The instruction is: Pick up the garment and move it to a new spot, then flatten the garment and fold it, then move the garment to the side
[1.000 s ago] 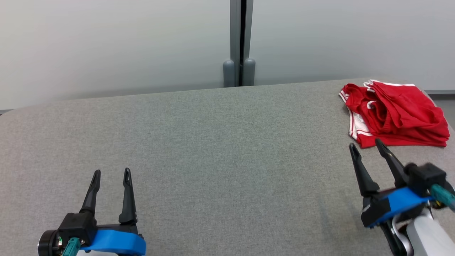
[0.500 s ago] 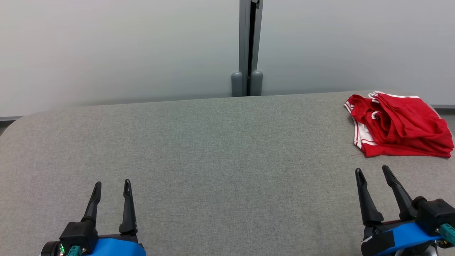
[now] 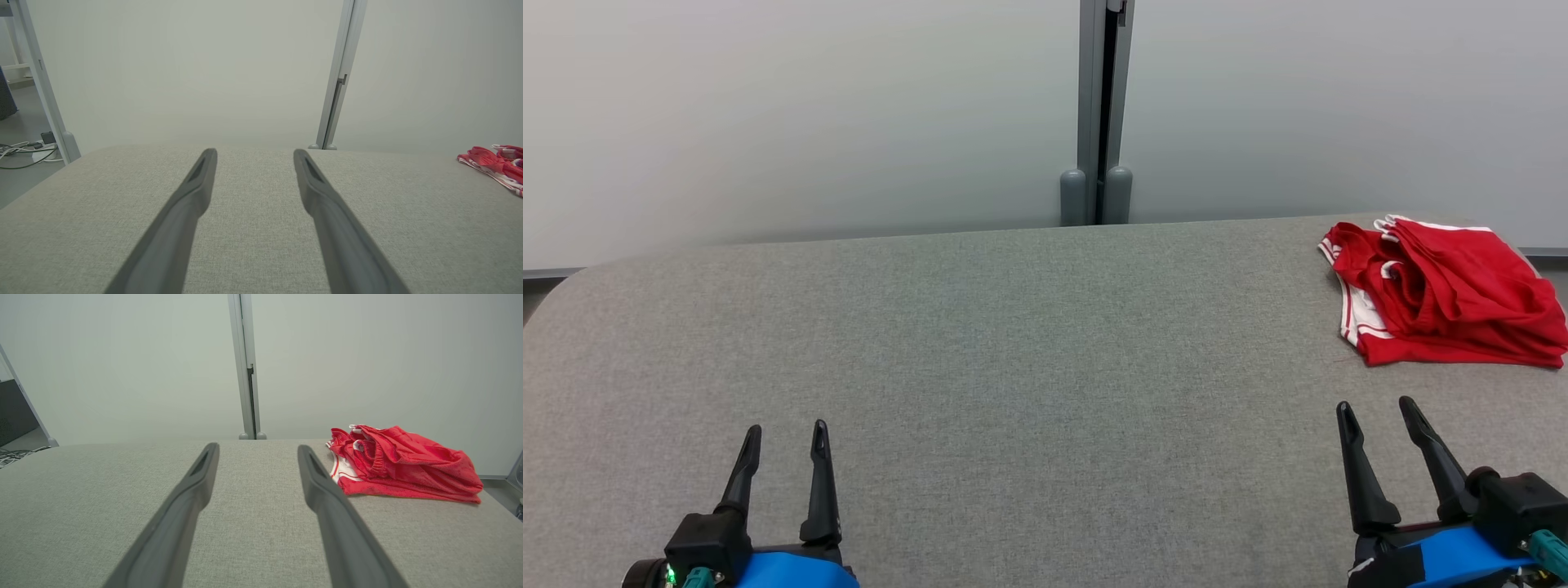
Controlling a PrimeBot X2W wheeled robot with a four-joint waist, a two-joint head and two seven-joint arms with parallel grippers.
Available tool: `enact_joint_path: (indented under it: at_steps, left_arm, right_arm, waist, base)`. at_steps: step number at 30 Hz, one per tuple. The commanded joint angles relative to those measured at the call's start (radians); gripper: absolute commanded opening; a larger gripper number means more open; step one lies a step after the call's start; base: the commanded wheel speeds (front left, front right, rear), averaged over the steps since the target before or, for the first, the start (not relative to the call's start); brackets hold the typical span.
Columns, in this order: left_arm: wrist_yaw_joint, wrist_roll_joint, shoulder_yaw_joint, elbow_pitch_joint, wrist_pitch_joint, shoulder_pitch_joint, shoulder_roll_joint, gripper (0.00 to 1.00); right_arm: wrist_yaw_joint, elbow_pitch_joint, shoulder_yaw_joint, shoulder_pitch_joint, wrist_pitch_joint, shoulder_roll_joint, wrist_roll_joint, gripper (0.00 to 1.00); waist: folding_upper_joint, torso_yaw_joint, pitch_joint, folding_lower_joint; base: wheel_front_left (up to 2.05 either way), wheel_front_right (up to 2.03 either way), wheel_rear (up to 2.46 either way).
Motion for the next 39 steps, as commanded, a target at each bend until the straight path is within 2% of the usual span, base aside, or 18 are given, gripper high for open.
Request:
enact_joint_path:
  at_steps: [1, 9, 10, 13, 29, 39]
  left_arm:
    - [0.001, -0.002, 0.004, 0.000, -0.004, -0.007, 0.000, 1.00]
    - [0.001, 0.002, 0.007, -0.008, -0.004, -0.009, -0.002, 1.00]
    - [0.001, 0.000, 0.005, -0.002, 0.001, -0.001, -0.001, 0.00]
    - [0.001, 0.000, 0.001, 0.028, 0.006, 0.012, -0.005, 0.00]
    - [-0.014, -0.303, 0.035, 0.022, 0.086, -0.023, -0.012, 0.00]
    - [-0.021, -0.451, 0.048, 0.016, 0.122, -0.037, -0.014, 0.00]
  right_arm:
    - [0.000, -0.003, 0.001, 0.016, 0.002, 0.003, -0.002, 1.00]
    - [0.000, 0.004, 0.007, 0.010, 0.002, 0.005, -0.001, 1.00]
    - [0.000, 0.006, 0.006, 0.000, 0.001, 0.003, 0.002, 0.00]
    - [0.000, 0.036, 0.007, 0.005, 0.002, 0.007, 0.002, 0.00]
    - [0.000, 0.072, -0.012, -0.033, 0.053, 0.011, 0.306, 0.00]
    - [0.000, 0.090, -0.021, -0.052, 0.077, 0.014, 0.452, 0.00]
  waist:
    - [0.0000, 0.001, 0.000, 0.0000]
    - [0.0000, 0.001, 0.000, 0.0000]
    - [0.0000, 0.002, 0.000, 0.0001]
    - [0.0000, 0.002, 0.000, 0.0000]
    - [0.0000, 0.003, 0.003, 0.0000]
    - [0.0000, 0.004, 0.004, 0.0000]
  base:
    - [0.00, 0.00, 0.00]
    - [0.00, 0.00, 0.00]
    - [0.00, 0.00, 0.00]
    - [0.00, 0.00, 0.00]
    - [0.00, 0.00, 0.00]
    - [0.00, 0.00, 0.00]
